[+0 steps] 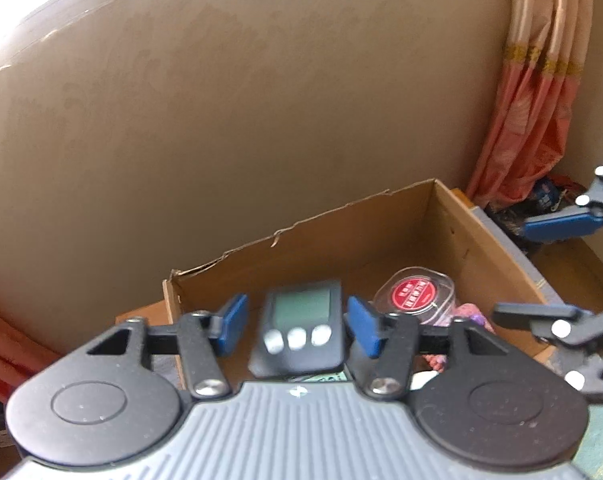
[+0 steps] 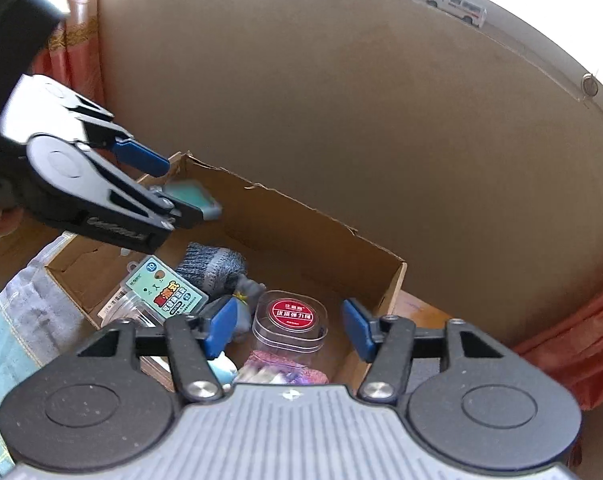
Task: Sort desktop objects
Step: 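Carry timer and flower toy over the cardboard box and open both tools, then move right tool to the clear tape roller and grasp it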
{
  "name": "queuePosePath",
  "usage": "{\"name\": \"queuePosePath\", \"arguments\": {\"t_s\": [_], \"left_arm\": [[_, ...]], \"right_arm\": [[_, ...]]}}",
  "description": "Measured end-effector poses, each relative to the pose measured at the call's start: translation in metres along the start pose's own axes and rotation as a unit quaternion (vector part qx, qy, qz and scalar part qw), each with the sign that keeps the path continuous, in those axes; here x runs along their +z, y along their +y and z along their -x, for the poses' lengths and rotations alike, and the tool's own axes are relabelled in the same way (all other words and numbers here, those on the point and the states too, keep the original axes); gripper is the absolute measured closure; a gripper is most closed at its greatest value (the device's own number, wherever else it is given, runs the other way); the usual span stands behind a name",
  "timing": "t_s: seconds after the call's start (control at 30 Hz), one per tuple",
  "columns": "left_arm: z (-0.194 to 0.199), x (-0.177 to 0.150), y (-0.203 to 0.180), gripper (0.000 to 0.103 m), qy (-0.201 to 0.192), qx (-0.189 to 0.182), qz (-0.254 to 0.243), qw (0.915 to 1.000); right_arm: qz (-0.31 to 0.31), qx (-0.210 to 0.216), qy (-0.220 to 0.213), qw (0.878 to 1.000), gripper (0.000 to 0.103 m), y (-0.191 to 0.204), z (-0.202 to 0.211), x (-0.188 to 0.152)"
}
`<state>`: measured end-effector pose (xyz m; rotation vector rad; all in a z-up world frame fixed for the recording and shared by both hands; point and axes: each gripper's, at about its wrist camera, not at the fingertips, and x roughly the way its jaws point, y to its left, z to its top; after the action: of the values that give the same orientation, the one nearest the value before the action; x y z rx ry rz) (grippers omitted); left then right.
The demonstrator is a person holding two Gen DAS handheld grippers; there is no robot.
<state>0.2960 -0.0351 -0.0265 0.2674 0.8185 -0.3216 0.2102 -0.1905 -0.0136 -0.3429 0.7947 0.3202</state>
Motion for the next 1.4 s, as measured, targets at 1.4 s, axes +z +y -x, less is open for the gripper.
{"name": "queuePosePath", "arguments": {"t_s": [1.4], "left_arm": [[0.115, -0.163, -0.015, 0.002, -0.005, -0.068, 0.008, 0.9977]], "right_arm": [[-0.084, 0.078, 0.06, 0.992, 0.0, 0.071, 0.021, -0.131]]}}
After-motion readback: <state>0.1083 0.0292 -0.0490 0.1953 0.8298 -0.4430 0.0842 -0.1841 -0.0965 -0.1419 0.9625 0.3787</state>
